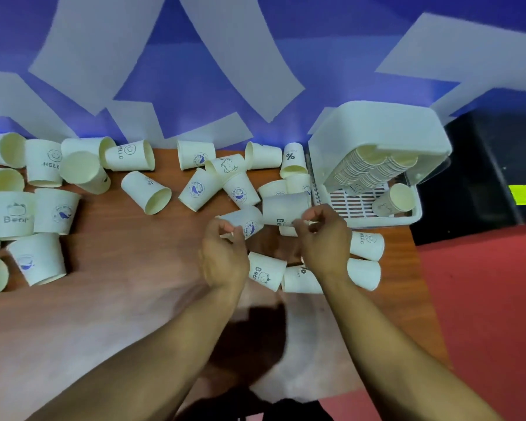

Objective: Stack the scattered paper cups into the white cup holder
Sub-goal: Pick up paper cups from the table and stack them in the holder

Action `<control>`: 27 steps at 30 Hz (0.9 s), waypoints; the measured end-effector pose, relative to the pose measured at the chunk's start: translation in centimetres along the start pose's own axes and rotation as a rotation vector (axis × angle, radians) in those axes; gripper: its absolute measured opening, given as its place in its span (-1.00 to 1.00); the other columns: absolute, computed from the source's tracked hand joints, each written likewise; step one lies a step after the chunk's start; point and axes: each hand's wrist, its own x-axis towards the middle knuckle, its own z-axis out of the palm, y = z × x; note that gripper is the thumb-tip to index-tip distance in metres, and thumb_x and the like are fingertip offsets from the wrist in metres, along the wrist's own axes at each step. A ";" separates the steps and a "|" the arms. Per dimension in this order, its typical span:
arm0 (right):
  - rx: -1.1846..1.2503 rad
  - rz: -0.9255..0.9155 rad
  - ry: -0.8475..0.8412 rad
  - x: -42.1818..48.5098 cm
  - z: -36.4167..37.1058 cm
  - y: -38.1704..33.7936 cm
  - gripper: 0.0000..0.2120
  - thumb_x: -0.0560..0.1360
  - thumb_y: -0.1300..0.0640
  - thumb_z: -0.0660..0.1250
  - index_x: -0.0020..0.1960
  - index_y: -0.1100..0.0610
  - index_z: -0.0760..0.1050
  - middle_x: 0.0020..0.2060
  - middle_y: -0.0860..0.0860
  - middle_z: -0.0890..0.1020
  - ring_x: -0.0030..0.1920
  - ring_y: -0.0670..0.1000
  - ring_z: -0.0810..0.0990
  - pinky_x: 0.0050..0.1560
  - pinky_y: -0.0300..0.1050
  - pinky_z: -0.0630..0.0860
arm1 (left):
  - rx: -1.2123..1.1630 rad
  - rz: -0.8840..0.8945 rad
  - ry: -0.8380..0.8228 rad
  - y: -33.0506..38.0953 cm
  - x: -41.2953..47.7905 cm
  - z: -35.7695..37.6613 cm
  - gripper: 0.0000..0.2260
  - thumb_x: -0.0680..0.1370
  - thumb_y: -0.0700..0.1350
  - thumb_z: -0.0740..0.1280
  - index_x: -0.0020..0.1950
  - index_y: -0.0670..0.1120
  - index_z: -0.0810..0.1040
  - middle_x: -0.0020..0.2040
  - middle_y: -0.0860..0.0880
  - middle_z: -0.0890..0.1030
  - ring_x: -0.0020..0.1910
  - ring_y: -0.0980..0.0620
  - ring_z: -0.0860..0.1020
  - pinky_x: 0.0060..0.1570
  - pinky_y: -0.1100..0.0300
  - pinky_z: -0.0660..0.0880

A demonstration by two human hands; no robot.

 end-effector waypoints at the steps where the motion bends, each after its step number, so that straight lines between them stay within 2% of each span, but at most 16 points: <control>1: 0.015 -0.018 0.037 0.3 -1.0 0.4 -0.85 0.39 0.17 0.46 -0.15 0.08 0.49 -0.32 -0.14 0.57 -0.33 -0.12 0.56 -0.23 -0.20 0.43 | -0.001 0.042 0.000 0.7 -0.4 0.3 -0.84 0.51 -0.08 0.38 -0.16 0.07 0.40 -0.23 0.11 0.57 -0.20 -0.02 0.56 -0.20 0.12 0.41; 3: 0.062 -0.023 0.103 0.9 -3.1 1.4 -0.78 0.37 0.19 0.47 -0.10 0.08 0.45 -0.29 -0.13 0.56 -0.33 -0.10 0.54 -0.20 -0.13 0.47 | -0.023 0.119 0.000 2.1 -1.3 1.1 -0.85 0.52 -0.07 0.38 -0.09 0.09 0.40 -0.18 0.16 0.54 -0.23 0.08 0.54 -0.18 0.11 0.44; 6: 0.161 -0.022 0.161 2.4 -6.4 3.4 -0.72 0.37 0.22 0.47 0.01 0.07 0.44 -0.24 -0.06 0.61 -0.33 -0.12 0.54 -0.21 -0.19 0.48 | -0.084 0.231 -0.053 4.4 -2.8 3.1 -0.83 0.54 -0.05 0.37 -0.02 0.15 0.40 -0.11 0.17 0.55 -0.25 0.19 0.52 -0.17 0.14 0.46; 9: 0.176 -0.059 0.190 4.3 -9.6 6.1 -0.75 0.39 0.22 0.46 0.02 0.07 0.49 -0.28 -0.11 0.62 -0.32 -0.11 0.55 -0.21 -0.19 0.49 | -0.086 0.344 -0.073 6.7 -4.3 6.5 -0.85 0.53 -0.06 0.39 -0.01 0.15 0.46 -0.14 0.17 0.57 -0.24 0.16 0.51 -0.14 0.14 0.48; 12: 0.146 -0.082 0.251 6.5 -13.0 9.2 -0.83 0.41 0.21 0.46 -0.03 0.08 0.54 -0.33 -0.15 0.59 -0.31 -0.13 0.55 -0.22 -0.34 0.45 | 0.016 0.493 -0.075 8.7 -6.2 10.5 -0.92 0.54 -0.01 0.39 0.02 0.07 0.56 -0.18 0.13 0.59 -0.19 0.07 0.52 -0.12 0.03 0.50; 17: 0.063 -0.087 0.310 10.1 -18.1 15.0 -0.88 0.43 0.18 0.44 -0.04 0.08 0.57 -0.38 -0.08 0.57 -0.36 -0.07 0.52 -0.25 -0.18 0.44 | 0.218 0.675 -0.090 10.8 -8.6 17.5 -0.85 0.57 0.00 0.35 0.09 0.00 0.62 -0.08 0.06 0.65 -0.12 0.02 0.57 -0.12 0.12 0.47; 21: 0.031 -0.103 0.311 12.5 -20.2 18.3 -0.88 0.42 0.18 0.45 -0.06 0.10 0.58 -0.35 -0.11 0.56 -0.36 -0.06 0.50 -0.25 -0.14 0.41 | 0.427 0.746 -0.108 10.9 -9.2 22.0 -0.86 0.55 -0.02 0.36 0.08 0.04 0.64 -0.01 0.06 0.66 -0.02 -0.01 0.57 -0.13 0.17 0.42; 24: 0.048 -0.117 0.291 13.7 -20.4 19.9 -0.89 0.41 0.20 0.45 -0.07 0.10 0.58 -0.33 -0.07 0.57 -0.36 -0.06 0.50 -0.26 -0.14 0.42 | 0.549 0.766 -0.138 10.6 -8.8 24.2 -0.86 0.53 -0.01 0.35 0.05 0.08 0.65 -0.02 0.08 0.66 0.00 -0.04 0.57 -0.18 0.14 0.49; 27: 0.039 -0.151 0.263 14.3 -20.1 20.7 -0.90 0.41 0.20 0.44 -0.09 0.11 0.58 -0.32 -0.06 0.58 -0.34 -0.04 0.52 -0.26 -0.10 0.44 | 0.657 0.710 -0.178 10.2 -8.4 25.7 -0.86 0.54 0.02 0.34 0.05 0.14 0.65 0.02 0.13 0.64 0.07 0.00 0.53 -0.16 0.06 0.54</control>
